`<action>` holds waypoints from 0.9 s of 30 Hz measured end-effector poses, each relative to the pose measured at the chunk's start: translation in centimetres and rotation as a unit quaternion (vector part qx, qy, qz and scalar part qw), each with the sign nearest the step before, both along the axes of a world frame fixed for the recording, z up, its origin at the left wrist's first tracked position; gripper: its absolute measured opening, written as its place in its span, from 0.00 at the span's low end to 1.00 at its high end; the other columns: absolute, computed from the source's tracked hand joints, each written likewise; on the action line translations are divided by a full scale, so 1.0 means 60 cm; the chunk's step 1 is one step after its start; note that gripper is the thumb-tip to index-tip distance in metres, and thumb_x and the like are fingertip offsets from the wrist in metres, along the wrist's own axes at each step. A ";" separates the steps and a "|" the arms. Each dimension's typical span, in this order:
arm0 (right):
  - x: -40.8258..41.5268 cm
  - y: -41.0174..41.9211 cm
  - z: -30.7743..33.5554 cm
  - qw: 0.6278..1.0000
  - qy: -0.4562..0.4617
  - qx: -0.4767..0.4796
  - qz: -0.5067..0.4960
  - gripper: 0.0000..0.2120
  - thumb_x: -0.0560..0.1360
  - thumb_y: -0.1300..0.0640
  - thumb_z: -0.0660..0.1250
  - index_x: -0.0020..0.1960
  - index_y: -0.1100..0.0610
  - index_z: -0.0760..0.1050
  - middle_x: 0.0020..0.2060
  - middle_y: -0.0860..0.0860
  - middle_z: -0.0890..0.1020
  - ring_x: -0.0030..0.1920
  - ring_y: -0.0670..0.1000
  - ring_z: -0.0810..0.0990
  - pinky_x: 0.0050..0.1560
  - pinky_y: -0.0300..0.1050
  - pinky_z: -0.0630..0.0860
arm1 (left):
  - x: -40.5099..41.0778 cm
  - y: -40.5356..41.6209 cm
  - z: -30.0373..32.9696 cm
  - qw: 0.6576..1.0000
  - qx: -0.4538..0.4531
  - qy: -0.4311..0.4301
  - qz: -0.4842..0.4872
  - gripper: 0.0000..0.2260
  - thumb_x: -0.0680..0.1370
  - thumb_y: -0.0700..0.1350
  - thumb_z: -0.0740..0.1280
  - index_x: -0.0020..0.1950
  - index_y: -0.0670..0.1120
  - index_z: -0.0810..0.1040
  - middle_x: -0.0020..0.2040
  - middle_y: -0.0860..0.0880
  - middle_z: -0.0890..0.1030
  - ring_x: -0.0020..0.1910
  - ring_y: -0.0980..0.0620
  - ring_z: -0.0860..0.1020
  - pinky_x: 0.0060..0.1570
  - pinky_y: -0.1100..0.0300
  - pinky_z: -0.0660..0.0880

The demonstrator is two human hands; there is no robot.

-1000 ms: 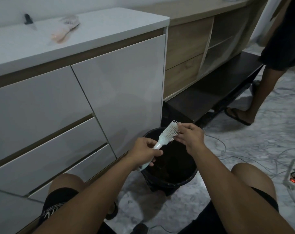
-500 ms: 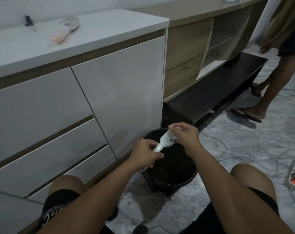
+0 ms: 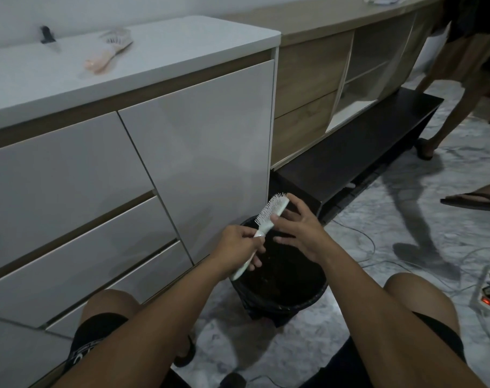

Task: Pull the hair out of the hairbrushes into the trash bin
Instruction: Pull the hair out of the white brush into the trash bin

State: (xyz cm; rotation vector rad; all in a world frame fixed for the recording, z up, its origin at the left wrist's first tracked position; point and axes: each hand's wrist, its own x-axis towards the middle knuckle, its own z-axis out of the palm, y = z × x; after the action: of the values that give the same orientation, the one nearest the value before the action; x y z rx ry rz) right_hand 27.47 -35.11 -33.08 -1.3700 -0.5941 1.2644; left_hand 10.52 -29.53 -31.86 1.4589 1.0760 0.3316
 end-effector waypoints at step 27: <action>0.004 -0.001 0.006 0.997 -0.055 -0.043 -0.019 0.40 0.68 0.56 0.77 0.74 0.53 0.61 0.56 0.55 0.81 0.55 0.55 0.82 0.54 0.56 0.81 | -0.003 -0.002 0.000 0.999 -0.017 0.005 -0.034 0.11 0.80 0.41 0.63 0.60 0.38 0.77 0.41 0.42 0.83 0.21 0.53 0.72 0.18 0.63 0.68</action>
State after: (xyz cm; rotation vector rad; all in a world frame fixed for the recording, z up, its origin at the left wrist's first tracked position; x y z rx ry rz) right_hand 27.70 -35.16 -32.70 -1.5231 -0.5930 1.2021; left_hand 10.37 -29.65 -31.83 1.4642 1.0325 0.2575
